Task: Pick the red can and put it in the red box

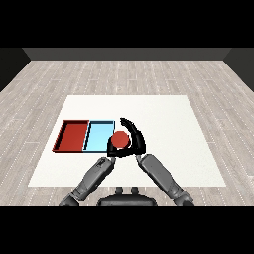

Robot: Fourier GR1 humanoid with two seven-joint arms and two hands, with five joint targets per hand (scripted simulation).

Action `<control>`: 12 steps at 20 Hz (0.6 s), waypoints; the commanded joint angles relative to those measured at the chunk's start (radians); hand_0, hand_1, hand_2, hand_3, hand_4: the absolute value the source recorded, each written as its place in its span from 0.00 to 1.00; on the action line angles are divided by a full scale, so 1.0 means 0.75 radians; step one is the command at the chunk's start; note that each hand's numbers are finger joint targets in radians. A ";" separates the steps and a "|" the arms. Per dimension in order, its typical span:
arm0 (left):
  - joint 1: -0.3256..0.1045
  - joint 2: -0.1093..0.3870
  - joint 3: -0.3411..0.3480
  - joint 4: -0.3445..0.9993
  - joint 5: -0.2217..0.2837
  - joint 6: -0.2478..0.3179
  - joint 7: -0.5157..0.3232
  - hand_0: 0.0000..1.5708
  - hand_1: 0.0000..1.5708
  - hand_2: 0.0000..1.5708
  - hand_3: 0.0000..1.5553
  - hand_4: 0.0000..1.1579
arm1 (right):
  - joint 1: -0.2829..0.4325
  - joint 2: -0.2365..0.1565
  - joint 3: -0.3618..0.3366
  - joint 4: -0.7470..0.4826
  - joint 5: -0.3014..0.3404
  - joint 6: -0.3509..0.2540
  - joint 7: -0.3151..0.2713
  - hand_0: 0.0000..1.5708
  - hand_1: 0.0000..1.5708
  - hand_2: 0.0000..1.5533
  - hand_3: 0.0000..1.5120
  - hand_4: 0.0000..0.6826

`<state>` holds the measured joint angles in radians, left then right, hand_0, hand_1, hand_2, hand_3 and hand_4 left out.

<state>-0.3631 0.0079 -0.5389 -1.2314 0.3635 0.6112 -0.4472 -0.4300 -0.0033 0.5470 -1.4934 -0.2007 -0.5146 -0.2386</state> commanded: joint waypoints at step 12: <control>-0.006 -0.008 0.041 -0.082 -0.051 0.049 0.036 1.00 1.00 1.00 0.94 0.98 | 0.071 -0.003 -0.152 -0.149 0.006 0.118 0.125 0.00 0.00 0.00 0.00 0.00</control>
<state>-0.3706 0.0040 -0.5378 -1.2323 0.3550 0.6414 -0.4580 -0.3830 -0.0067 0.4787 -1.5524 -0.1798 -0.4659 -0.1842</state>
